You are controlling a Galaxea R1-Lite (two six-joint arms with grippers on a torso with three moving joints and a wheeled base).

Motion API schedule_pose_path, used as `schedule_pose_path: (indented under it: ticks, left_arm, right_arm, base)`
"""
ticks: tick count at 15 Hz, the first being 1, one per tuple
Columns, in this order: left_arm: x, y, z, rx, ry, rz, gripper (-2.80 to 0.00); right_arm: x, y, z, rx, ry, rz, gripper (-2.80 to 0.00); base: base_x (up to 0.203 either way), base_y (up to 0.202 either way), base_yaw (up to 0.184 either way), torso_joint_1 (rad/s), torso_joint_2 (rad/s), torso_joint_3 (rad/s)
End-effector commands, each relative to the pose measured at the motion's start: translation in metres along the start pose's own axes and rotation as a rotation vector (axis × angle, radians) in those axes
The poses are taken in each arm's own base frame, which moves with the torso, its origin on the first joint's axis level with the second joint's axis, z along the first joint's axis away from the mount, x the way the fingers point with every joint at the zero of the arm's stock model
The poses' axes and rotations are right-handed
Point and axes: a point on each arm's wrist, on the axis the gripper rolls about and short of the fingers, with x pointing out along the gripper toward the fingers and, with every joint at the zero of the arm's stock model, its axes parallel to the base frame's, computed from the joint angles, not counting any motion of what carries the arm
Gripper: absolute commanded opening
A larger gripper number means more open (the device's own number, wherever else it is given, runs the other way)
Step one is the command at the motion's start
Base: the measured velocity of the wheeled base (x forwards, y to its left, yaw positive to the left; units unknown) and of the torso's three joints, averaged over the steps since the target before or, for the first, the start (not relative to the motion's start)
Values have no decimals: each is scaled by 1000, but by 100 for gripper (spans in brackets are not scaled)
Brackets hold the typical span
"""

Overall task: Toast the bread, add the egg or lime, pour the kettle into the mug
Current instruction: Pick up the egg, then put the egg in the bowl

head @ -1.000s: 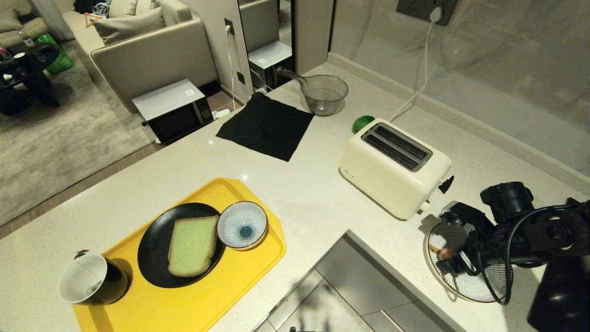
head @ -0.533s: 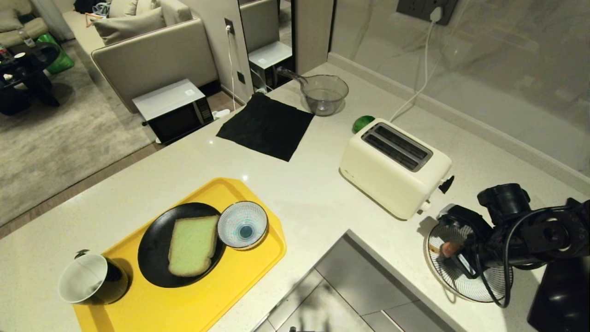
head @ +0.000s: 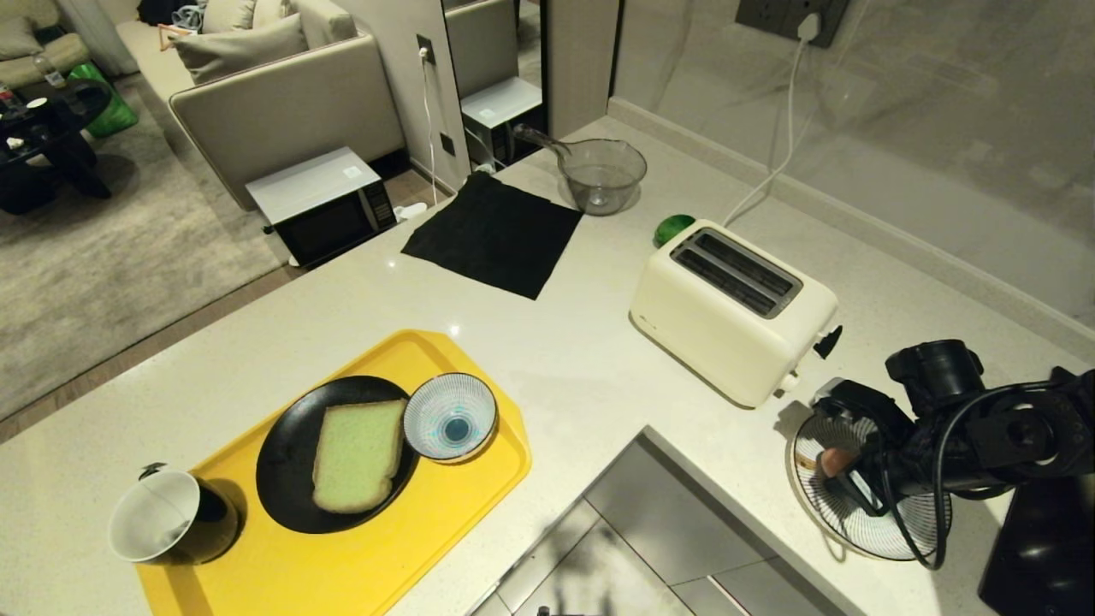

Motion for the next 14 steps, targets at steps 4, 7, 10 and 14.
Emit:
schedule_pose_path:
  ticks: [4, 7, 10, 14]
  left_arm:
    - [0, 0, 0, 1, -1, 2, -280]
    - [0, 0, 0, 2, -1, 1, -280]
    - [0, 0, 0, 0, -1, 1, -280]
    - [0, 0, 0, 0, -1, 1, -280]
  right_arm:
    - [-12, -7, 5, 28, -90, -50, -280]
    - [-24, -10, 4, 70, -126, -74, -280]
    - [-38, -16, 1, 84, -149, -106, -280]
    - [-62, -14, -10, 95, -177, -136, -280]
  base:
    - [0, 0, 0, 0, 0, 0]
    - [0, 0, 0, 0, 0, 0]
    - [0, 0, 0, 0, 0, 0]
    - [0, 0, 0, 0, 0, 0]
